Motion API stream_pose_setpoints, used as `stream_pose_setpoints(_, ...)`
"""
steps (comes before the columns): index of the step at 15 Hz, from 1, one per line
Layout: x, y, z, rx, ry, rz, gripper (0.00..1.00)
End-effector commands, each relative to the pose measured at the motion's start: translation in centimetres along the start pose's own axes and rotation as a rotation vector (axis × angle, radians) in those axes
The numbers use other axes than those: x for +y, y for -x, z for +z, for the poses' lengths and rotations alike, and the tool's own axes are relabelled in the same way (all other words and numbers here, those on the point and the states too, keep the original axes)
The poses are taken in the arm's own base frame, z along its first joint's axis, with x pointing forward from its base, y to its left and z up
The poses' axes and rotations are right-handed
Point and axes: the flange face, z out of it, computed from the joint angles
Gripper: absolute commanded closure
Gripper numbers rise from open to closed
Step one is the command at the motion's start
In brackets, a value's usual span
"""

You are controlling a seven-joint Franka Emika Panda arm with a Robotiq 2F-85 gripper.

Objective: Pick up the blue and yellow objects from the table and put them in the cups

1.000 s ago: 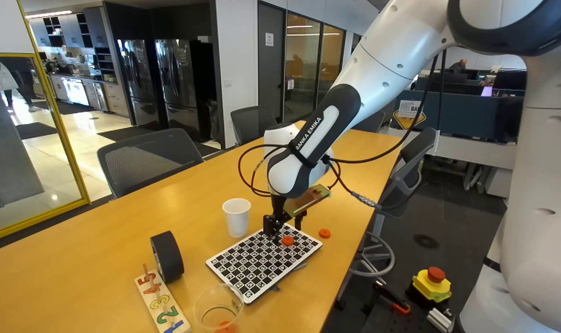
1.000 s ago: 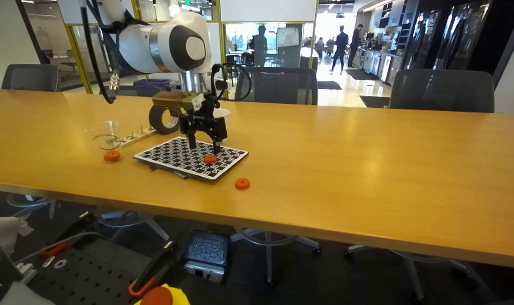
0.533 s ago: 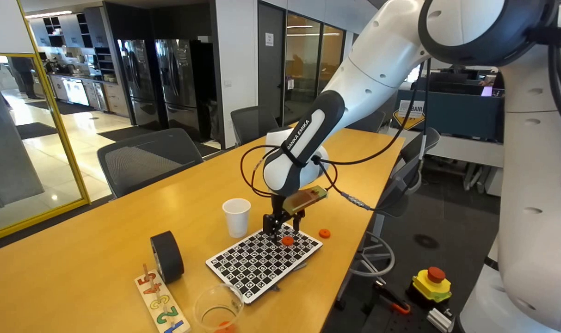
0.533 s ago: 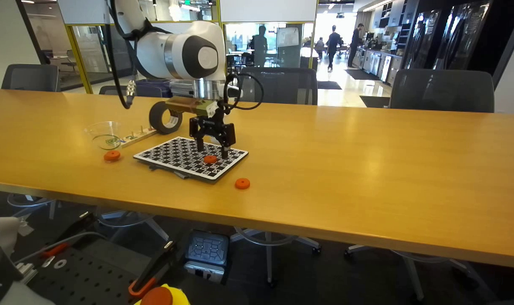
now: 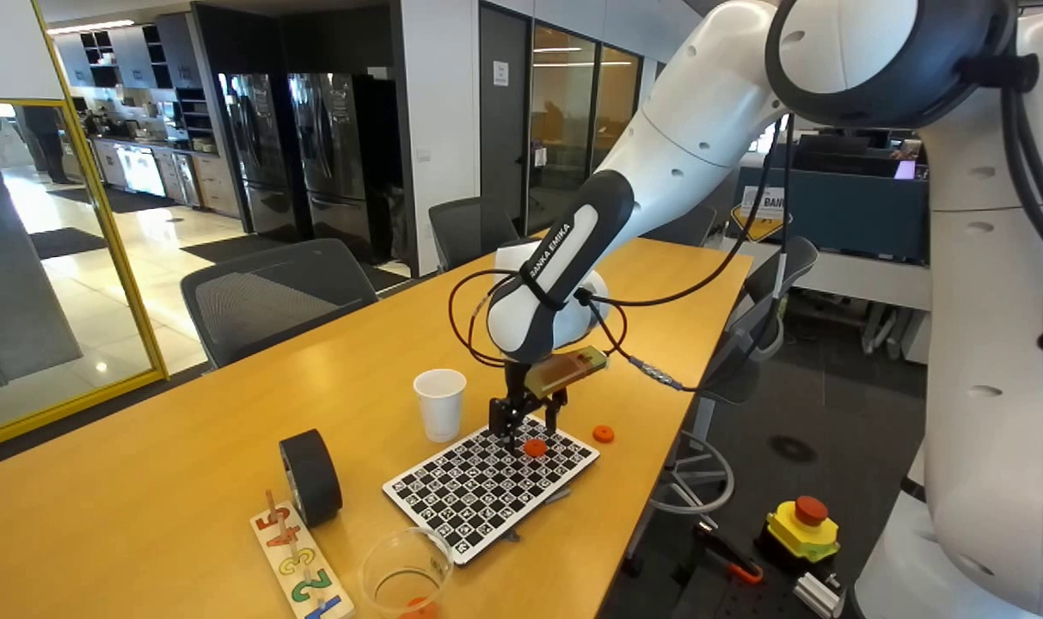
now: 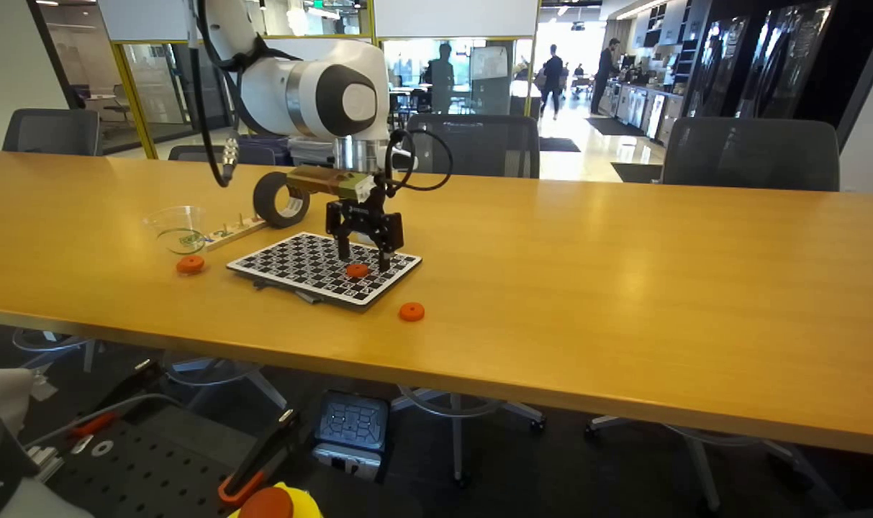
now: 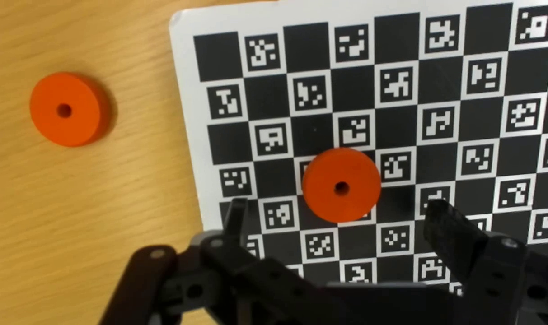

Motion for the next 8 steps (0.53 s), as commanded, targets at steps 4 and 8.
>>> stream_pose_setpoints(4,0.36,0.19,-0.57,-0.001,-0.029,0.002,0.00)
stream_pose_setpoints(8,0.61,0.70,-0.45,0.001,-0.033,0.003,0.00)
